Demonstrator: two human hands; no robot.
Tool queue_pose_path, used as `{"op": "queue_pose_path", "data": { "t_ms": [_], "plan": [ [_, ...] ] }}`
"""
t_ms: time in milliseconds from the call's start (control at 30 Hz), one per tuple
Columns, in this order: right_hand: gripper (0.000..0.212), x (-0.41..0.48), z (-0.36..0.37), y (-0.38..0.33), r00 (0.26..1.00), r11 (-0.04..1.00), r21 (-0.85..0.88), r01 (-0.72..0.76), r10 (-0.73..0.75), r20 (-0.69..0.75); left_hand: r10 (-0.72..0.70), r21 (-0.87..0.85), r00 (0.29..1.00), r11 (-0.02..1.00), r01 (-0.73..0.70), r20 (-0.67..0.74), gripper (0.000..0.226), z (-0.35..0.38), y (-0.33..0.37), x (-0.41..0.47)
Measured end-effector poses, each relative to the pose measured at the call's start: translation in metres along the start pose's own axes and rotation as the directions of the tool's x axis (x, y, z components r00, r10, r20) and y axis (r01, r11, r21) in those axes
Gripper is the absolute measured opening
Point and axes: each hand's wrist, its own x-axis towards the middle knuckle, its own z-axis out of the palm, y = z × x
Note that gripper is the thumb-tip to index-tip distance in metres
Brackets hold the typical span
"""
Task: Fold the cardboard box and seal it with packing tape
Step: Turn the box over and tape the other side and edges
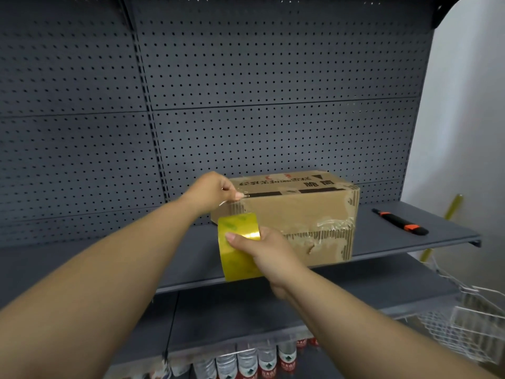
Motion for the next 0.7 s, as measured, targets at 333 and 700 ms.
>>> {"op": "queue_pose_path", "data": {
  "t_ms": [333,700],
  "plan": [
    [0.029,0.029,0.006,0.008,0.999,1.000,0.002,-0.018,0.018,-0.042,0.024,0.107,0.999,0.994,-0.027,0.027,0.026,0.004,-0.015,0.030],
    [0.031,0.042,0.021,0.016,0.999,1.000,0.027,-0.014,0.015,-0.035,0.012,0.064,0.996,0.998,-0.017,0.086,0.023,-0.004,-0.033,0.041]
  ]
}}
